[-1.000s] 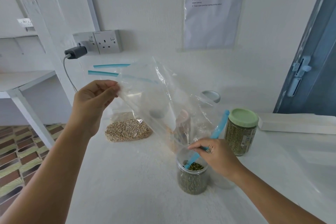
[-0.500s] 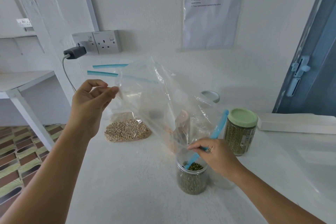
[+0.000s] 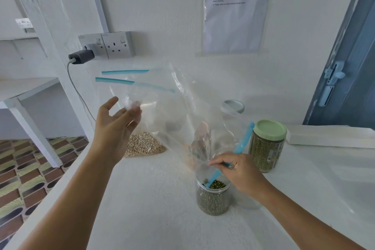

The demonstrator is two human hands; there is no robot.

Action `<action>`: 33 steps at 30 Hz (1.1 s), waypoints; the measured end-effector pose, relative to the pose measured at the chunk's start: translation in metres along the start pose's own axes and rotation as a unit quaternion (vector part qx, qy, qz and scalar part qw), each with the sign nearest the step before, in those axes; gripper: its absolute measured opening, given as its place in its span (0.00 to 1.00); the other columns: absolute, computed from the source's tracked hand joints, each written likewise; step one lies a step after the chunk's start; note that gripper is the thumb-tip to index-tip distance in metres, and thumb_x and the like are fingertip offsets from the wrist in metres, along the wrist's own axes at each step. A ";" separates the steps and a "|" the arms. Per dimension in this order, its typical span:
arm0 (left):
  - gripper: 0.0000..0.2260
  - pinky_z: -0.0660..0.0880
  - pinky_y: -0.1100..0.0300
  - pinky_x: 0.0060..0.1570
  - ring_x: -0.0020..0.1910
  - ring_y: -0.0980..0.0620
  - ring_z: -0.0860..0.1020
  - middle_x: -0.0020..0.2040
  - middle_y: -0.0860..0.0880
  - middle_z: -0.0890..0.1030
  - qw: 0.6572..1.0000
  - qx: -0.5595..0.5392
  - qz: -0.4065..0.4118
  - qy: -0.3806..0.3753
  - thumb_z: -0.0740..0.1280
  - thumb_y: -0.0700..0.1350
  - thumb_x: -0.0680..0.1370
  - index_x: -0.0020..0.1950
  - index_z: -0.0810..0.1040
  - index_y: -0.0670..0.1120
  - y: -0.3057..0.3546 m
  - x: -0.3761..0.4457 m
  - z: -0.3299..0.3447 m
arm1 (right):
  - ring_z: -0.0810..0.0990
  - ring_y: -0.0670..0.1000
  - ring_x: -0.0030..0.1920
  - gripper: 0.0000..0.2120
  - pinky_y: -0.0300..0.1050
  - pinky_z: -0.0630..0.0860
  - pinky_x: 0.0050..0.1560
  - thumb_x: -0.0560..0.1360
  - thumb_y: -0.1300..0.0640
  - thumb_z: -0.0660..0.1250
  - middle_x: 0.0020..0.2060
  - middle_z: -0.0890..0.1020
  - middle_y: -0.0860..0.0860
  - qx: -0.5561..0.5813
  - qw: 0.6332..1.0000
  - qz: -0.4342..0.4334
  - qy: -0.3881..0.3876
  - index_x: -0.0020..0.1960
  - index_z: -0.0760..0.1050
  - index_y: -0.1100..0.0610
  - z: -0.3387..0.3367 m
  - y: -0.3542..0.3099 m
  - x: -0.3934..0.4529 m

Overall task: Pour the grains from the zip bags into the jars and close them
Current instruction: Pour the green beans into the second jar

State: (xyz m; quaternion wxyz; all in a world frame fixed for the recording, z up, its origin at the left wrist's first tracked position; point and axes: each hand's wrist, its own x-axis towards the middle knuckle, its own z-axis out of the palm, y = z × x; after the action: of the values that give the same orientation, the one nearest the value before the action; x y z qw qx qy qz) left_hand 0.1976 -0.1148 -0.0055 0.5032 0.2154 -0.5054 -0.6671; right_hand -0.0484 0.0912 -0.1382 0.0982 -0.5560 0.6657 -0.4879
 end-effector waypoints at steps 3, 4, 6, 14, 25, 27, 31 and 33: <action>0.34 0.72 0.42 0.71 0.65 0.46 0.82 0.64 0.42 0.84 0.998 -0.049 -0.042 -0.025 0.76 0.42 0.76 0.78 0.63 0.41 -0.012 -0.001 0.000 | 0.86 0.42 0.52 0.11 0.37 0.82 0.55 0.76 0.65 0.76 0.47 0.88 0.38 0.024 1.000 0.004 0.011 0.51 0.89 0.51 0.001 -0.002 -0.001; 0.32 0.72 0.41 0.71 0.68 0.44 0.80 0.66 0.43 0.83 0.996 -0.051 -0.057 -0.046 0.78 0.45 0.75 0.74 0.67 0.41 -0.017 -0.002 -0.001 | 0.86 0.42 0.52 0.10 0.36 0.81 0.55 0.76 0.65 0.76 0.46 0.88 0.38 0.036 0.999 0.007 0.018 0.51 0.89 0.51 0.001 -0.003 -0.001; 0.31 0.72 0.41 0.70 0.70 0.41 0.78 0.69 0.43 0.80 0.991 -0.040 -0.095 -0.087 0.82 0.52 0.70 0.65 0.72 0.43 -0.029 -0.009 -0.002 | 0.86 0.43 0.52 0.09 0.34 0.80 0.53 0.75 0.65 0.76 0.46 0.88 0.40 0.063 0.998 0.017 0.025 0.50 0.89 0.52 0.002 -0.006 -0.001; 0.20 0.76 0.50 0.69 0.65 0.45 0.82 0.62 0.41 0.85 0.955 0.139 -0.154 -0.211 0.74 0.38 0.76 0.67 0.78 0.34 -0.072 -0.042 0.023 | 0.86 0.44 0.52 0.12 0.38 0.82 0.54 0.75 0.66 0.76 0.46 0.88 0.39 0.051 0.998 0.005 0.043 0.49 0.88 0.50 0.004 -0.007 -0.001; 0.18 0.79 0.46 0.58 0.53 0.39 0.83 0.50 0.36 0.84 0.963 0.173 -0.063 -0.196 0.80 0.42 0.73 0.56 0.78 0.35 -0.087 -0.049 0.057 | 0.85 0.45 0.52 0.15 0.34 0.78 0.56 0.74 0.66 0.78 0.47 0.87 0.39 0.085 0.994 -0.006 0.066 0.52 0.86 0.47 0.000 -0.019 0.000; 0.23 0.80 0.47 0.60 0.57 0.43 0.85 0.54 0.42 0.87 0.957 0.190 -0.085 -0.203 0.78 0.42 0.74 0.66 0.76 0.44 -0.091 -0.052 0.056 | 0.85 0.45 0.52 0.15 0.35 0.78 0.56 0.75 0.67 0.77 0.47 0.87 0.39 0.092 0.993 0.001 0.069 0.53 0.87 0.49 -0.001 -0.018 0.001; 0.19 0.82 0.56 0.55 0.56 0.47 0.86 0.52 0.43 0.88 0.953 0.205 -0.089 -0.204 0.72 0.34 0.78 0.67 0.73 0.44 -0.094 -0.050 0.055 | 0.84 0.45 0.56 0.16 0.38 0.79 0.60 0.77 0.68 0.73 0.51 0.87 0.39 0.088 0.995 0.001 0.055 0.56 0.86 0.49 -0.002 -0.016 -0.004; 0.17 0.81 0.61 0.52 0.55 0.47 0.86 0.51 0.43 0.88 0.958 0.201 -0.077 -0.190 0.71 0.32 0.78 0.65 0.74 0.42 -0.093 -0.050 0.055 | 0.84 0.45 0.58 0.16 0.40 0.79 0.62 0.78 0.69 0.72 0.52 0.86 0.39 0.089 0.994 -0.002 0.055 0.56 0.86 0.49 -0.001 -0.017 -0.006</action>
State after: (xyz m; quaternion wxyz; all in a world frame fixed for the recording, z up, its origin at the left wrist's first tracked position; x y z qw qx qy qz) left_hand 0.1318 -0.0465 -0.0774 0.2912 0.2195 -0.6973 -0.6171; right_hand -0.0367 0.0982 -0.1271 0.1099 -0.5189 0.6227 -0.5753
